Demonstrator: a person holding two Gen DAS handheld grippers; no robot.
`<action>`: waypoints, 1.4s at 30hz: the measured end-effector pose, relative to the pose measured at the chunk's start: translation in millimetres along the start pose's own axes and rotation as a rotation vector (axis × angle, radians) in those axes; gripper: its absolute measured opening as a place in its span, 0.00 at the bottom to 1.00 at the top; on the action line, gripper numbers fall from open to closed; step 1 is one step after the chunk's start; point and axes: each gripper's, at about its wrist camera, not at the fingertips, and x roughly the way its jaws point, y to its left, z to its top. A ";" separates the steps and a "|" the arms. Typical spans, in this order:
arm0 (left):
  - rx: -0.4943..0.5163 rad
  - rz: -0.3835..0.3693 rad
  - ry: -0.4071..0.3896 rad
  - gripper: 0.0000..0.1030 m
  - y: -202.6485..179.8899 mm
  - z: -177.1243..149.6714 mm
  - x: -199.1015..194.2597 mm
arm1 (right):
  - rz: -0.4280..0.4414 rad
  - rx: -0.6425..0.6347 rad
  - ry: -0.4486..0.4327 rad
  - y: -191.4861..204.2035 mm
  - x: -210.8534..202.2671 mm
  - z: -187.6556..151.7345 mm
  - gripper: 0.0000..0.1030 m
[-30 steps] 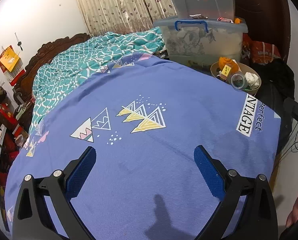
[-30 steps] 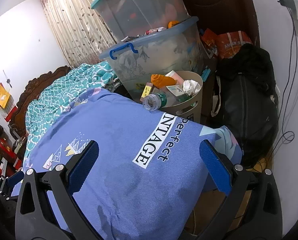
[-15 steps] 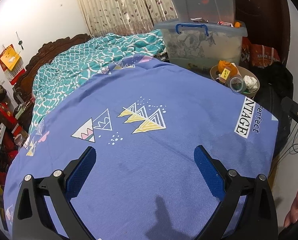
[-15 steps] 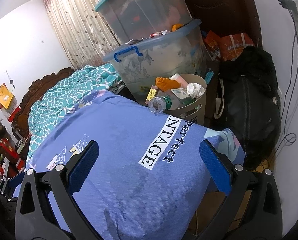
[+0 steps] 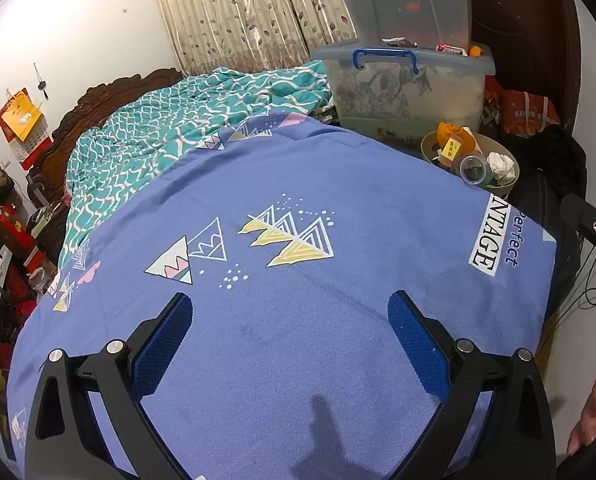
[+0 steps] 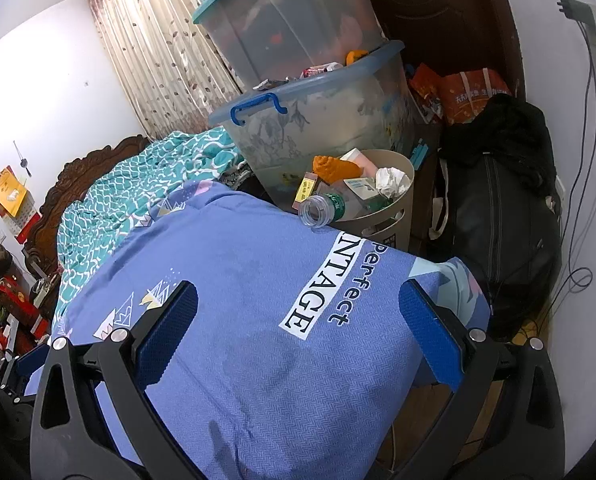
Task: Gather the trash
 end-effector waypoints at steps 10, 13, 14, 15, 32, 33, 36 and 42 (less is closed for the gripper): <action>-0.010 -0.015 0.030 0.92 2.6 -4.1 7.0 | 0.002 -0.007 0.008 2.6 2.0 0.9 0.97; -0.013 -0.020 0.035 0.92 2.3 -5.1 8.6 | 0.001 -0.005 0.009 2.8 2.1 0.7 0.97; -0.014 -0.022 0.037 0.92 1.9 -5.2 8.9 | 0.001 -0.006 0.009 3.0 2.0 0.7 0.97; -0.015 -0.024 0.039 0.92 1.9 -5.4 9.4 | 0.001 -0.007 0.008 2.9 1.9 0.4 0.97; -0.017 -0.066 0.057 0.92 -1.8 -10.0 12.5 | -0.001 -0.016 0.007 6.4 1.6 0.6 0.97; -0.016 -0.066 0.058 0.92 -1.8 -10.0 12.9 | -0.001 -0.018 0.007 7.1 1.4 0.5 0.97; -0.017 -0.065 0.061 0.92 -0.8 -10.5 13.5 | 0.000 -0.024 0.009 8.3 1.1 0.7 0.97; -0.020 -0.071 0.061 0.92 0.3 -11.1 13.4 | 0.000 -0.031 0.006 10.1 0.5 0.0 0.97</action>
